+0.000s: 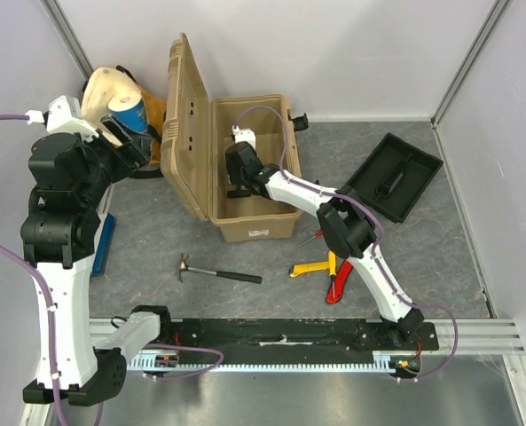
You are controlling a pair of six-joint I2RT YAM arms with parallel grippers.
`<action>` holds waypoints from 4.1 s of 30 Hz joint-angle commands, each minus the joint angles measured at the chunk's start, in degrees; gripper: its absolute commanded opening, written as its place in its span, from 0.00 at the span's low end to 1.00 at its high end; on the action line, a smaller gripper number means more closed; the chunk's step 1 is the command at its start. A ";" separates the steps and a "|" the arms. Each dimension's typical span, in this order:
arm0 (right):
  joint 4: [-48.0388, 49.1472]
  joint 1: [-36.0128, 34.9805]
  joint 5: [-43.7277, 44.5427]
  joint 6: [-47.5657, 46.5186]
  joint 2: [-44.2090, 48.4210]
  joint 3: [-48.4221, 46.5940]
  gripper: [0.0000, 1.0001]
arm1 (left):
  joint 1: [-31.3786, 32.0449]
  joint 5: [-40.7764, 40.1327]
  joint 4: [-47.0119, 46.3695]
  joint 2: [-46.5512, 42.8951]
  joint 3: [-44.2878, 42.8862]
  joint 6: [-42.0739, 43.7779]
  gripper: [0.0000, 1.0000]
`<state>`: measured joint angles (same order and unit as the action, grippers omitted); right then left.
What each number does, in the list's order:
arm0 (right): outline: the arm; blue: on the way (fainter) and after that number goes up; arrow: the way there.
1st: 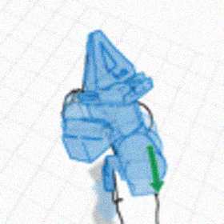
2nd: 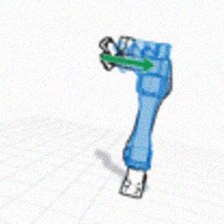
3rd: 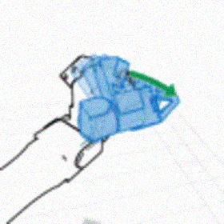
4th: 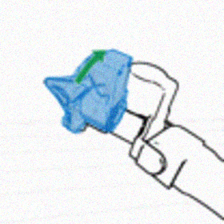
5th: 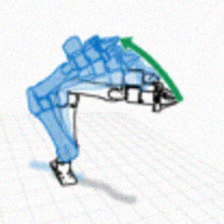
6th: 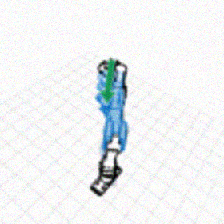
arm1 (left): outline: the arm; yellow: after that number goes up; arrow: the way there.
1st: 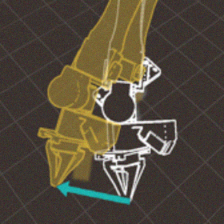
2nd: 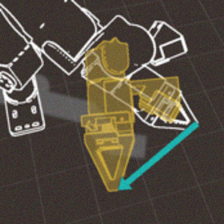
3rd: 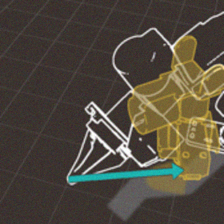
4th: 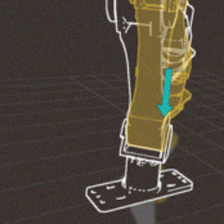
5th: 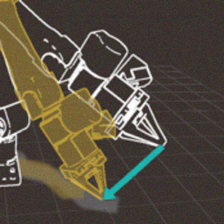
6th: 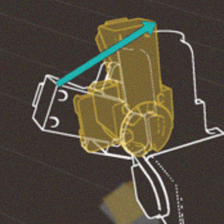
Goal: Pack the tool kit
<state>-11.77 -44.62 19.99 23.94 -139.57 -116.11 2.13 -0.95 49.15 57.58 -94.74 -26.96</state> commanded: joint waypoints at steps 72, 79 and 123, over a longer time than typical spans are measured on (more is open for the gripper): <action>17.31 -26.66 -10.06 -22.10 38.39 67.85 0.02 | 0.24 3.41 4.29 -3.18 -1.59 4.02 0.82; 12.22 -27.62 -8.30 -25.17 46.05 73.49 0.00 | 0.24 3.94 2.10 -3.88 1.31 2.88 0.82; 22.76 -27.98 -9.89 -20.34 21.62 53.54 0.09 | 0.15 1.13 1.22 -4.14 -0.10 5.08 0.82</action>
<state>16.67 -72.42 7.57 2.92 -115.31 -63.61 2.13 1.34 51.88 54.08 -92.71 -24.27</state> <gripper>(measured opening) 0.226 0.820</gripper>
